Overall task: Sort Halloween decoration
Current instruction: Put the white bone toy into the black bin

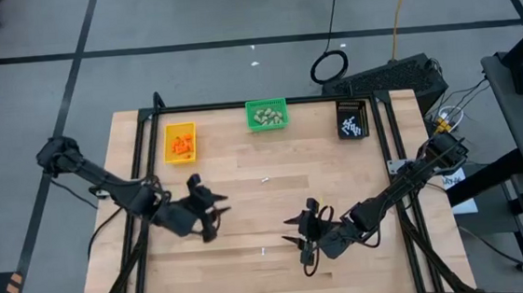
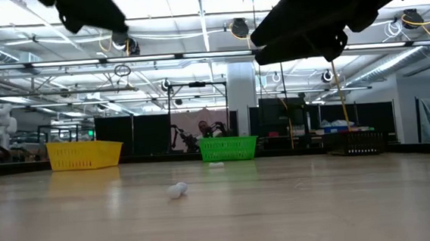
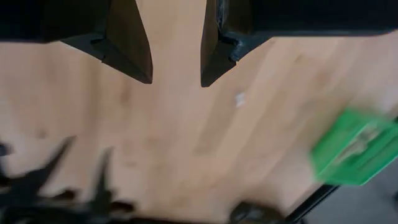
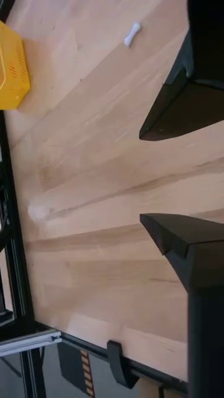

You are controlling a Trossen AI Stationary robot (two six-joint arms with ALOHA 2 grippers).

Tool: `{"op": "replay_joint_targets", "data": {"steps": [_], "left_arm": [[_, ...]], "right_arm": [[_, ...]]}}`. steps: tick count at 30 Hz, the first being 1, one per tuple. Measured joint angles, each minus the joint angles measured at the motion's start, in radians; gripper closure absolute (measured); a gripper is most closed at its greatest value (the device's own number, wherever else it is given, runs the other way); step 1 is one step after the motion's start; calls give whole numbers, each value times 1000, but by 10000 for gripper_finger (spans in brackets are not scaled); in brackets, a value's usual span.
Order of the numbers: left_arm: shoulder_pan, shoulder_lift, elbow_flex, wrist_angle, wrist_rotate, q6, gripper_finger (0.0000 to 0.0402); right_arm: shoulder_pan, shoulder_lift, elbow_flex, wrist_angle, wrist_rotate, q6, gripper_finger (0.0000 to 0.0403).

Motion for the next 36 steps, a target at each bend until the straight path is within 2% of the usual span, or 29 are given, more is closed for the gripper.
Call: {"op": "replay_joint_targets", "data": {"steps": [5,11,16,24,31,36], "left_arm": [[-68,0,0,118,50,99,267],[-104,0,0,141,212,267,267],[-119,42,0,236,264,284,267],[-156,223,6,388,254,361,267],[-185,309,73,384,238,357,267],[-212,345,176,268,215,357,267]], "right_arm": [[17,0,0,5,0,4,213],[78,13,0,7,0,42,213],[134,63,0,31,3,86,213],[156,148,0,189,5,42,213],[156,159,0,217,5,25,213],[156,159,0,225,5,22,213]]}}
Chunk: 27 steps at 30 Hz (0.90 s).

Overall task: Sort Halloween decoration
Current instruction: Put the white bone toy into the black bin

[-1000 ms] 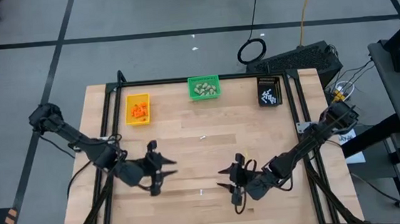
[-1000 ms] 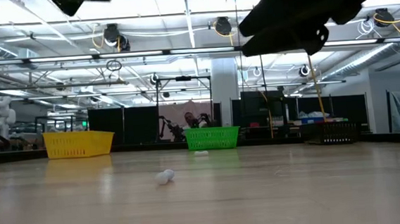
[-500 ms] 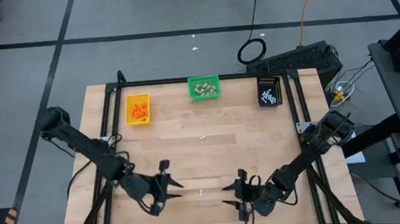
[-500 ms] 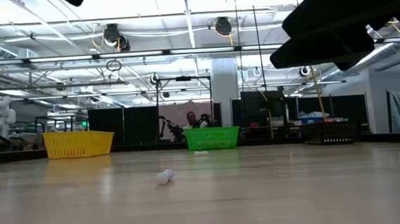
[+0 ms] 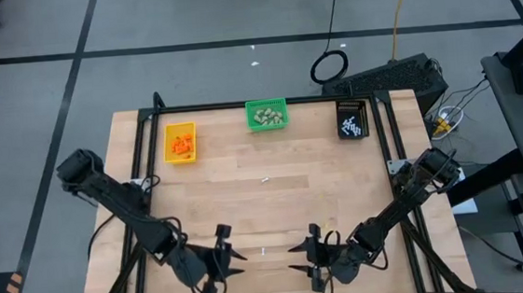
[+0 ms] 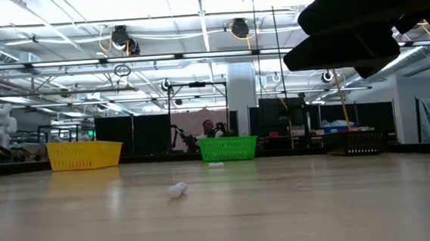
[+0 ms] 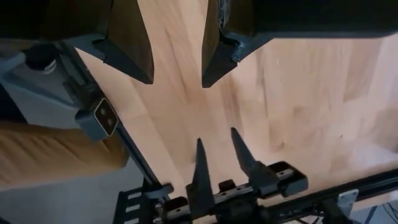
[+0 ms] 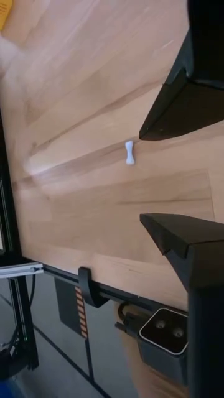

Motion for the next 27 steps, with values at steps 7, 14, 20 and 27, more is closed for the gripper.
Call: {"op": "replay_joint_targets", "data": {"steps": [7,14,20,27], "left_arm": [[-10,22,110,-182,-15,-66,267],[-9,23,156,-280,55,-102,267],[9,55,241,-348,99,-74,267],[56,174,430,-556,116,-60,267]], "right_arm": [[0,0,0,5,0,0,213],[0,0,0,5,0,0,213],[0,0,0,5,0,-7,213],[0,0,0,5,-1,-7,213]]}}
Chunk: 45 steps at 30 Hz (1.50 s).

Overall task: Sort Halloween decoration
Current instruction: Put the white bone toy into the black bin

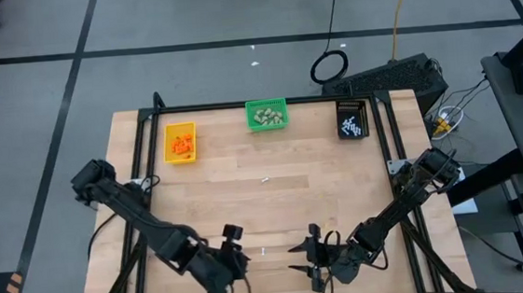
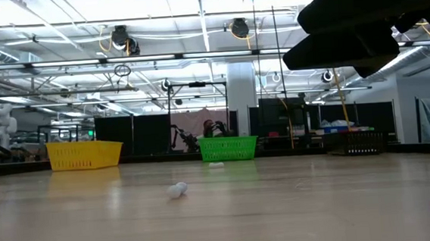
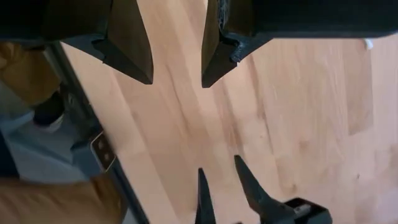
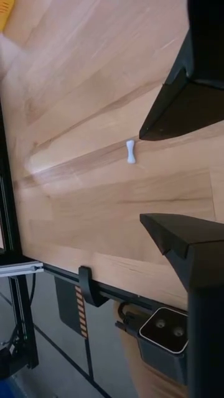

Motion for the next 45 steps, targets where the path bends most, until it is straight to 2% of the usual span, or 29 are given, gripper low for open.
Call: {"op": "replay_joint_targets", "data": {"steps": [7,14,19,25,33,45], "left_arm": [[46,117,145,-86,96,13,267],[89,237,322,-253,117,9,267],[112,298,419,-343,142,-39,267],[126,317,427,-394,188,-42,267],[121,317,427,-406,189,-42,267],[110,349,426,-411,190,-53,267]], "right_arm": [[0,0,0,-12,-46,0,213],[0,0,0,-45,-109,-2,213],[-2,-30,-1,-147,-114,-16,213],[-3,-71,-1,-208,-135,-24,213],[-2,-76,-1,-226,-212,-36,213],[-2,-76,0,-289,-214,-67,213]]}}
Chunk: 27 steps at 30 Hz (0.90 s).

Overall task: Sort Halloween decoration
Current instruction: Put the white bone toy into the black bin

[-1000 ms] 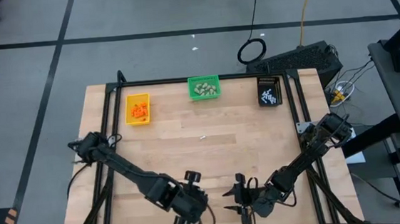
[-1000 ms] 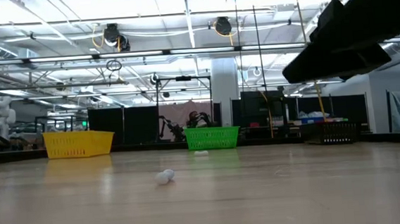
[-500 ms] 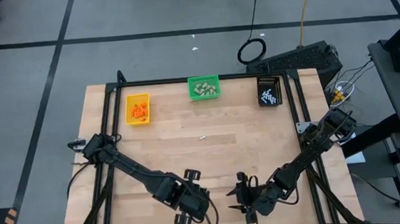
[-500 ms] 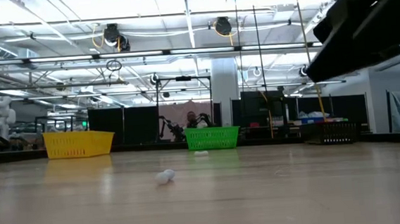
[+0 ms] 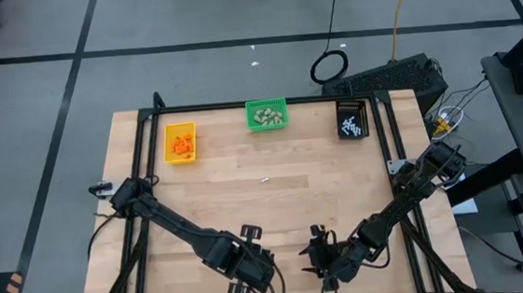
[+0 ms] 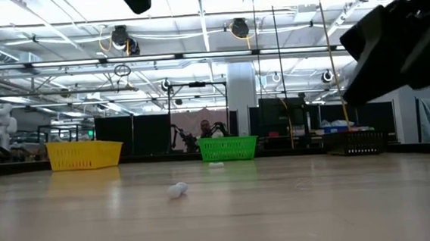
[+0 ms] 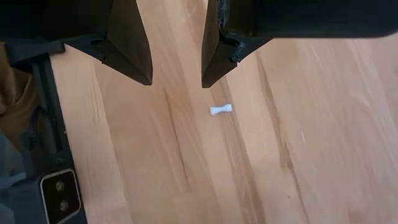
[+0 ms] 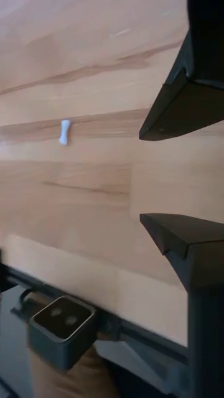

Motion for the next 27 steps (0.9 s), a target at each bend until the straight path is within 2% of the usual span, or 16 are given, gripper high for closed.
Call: {"op": "replay_joint_targets", "data": {"steps": [8,17,27], "left_arm": [[-7,18,0,10,23,-37,267],[8,75,1,84,-28,-32,267],[22,121,0,86,-8,-15,266]], "right_arm": [[0,0,0,-46,-50,67,213],[2,0,0,-49,-53,158,213],[26,0,0,-56,-52,191,213]]}}
